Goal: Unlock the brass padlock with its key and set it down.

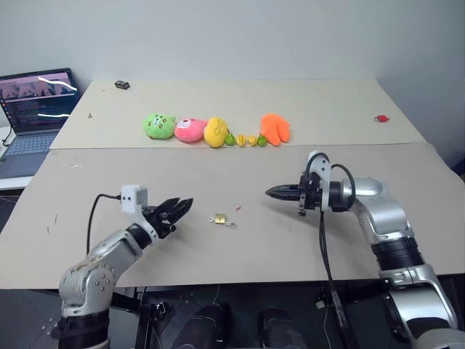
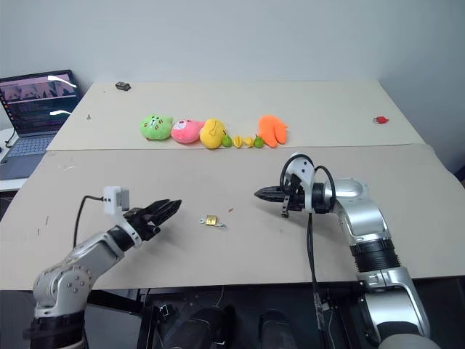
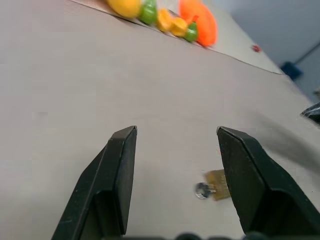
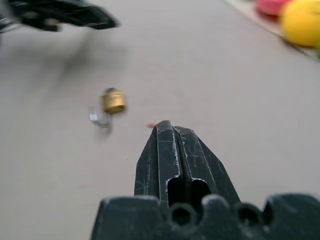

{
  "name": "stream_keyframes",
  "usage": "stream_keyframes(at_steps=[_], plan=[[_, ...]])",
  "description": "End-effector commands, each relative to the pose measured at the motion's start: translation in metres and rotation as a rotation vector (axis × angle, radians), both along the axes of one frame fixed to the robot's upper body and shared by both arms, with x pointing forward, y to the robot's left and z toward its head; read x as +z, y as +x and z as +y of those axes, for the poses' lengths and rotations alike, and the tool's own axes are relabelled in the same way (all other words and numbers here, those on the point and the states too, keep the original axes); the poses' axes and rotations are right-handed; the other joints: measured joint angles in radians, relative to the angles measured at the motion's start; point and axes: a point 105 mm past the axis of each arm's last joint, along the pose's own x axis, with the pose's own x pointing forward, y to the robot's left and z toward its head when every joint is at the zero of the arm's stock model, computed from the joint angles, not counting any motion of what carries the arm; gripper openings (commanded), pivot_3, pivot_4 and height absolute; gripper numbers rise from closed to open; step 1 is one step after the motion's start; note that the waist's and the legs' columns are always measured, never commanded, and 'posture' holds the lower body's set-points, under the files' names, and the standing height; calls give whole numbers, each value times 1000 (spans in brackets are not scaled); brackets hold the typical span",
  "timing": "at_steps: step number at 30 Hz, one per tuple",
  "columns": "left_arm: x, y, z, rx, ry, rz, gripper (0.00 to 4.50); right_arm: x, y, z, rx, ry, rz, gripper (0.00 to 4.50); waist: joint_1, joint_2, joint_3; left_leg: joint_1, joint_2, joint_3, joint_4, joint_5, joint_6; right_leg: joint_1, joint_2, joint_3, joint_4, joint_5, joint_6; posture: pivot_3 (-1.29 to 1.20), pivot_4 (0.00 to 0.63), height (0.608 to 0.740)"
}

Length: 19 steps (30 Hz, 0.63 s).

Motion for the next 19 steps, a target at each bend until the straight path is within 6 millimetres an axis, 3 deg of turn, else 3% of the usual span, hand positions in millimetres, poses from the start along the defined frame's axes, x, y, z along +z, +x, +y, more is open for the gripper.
stream_keyframes(at_steps=[1,5,8,14,19], plan=[[12,-7,12,99,50,-86,2709,16,12,-31,-225,103,-86,0,2,0,0,0,0,0,0,0,0,0,0,0,0,0,0,0,150,739],[3,-16,34,251,117,-102,2709,0,20,-71,-516,158,-112,0,5,0,0,0,0,0,0,0,0,1,0,0,0,0,0,0,150,739],[-4,-21,58,417,203,-113,2709,-11,19,-89,-671,194,-111,0,8,0,0,0,0,0,0,0,0,0,0,0,0,0,0,0,150,739],[-13,-27,88,673,327,-121,2709,-23,24,-91,-785,221,-133,0,4,0,0,1,0,1,0,0,0,0,0,0,1,0,0,0,150,739],[-17,-29,89,706,344,-133,2709,-24,30,-83,-771,242,-125,0,4,0,0,2,0,1,0,0,0,1,0,-1,1,0,0,0,150,739]])
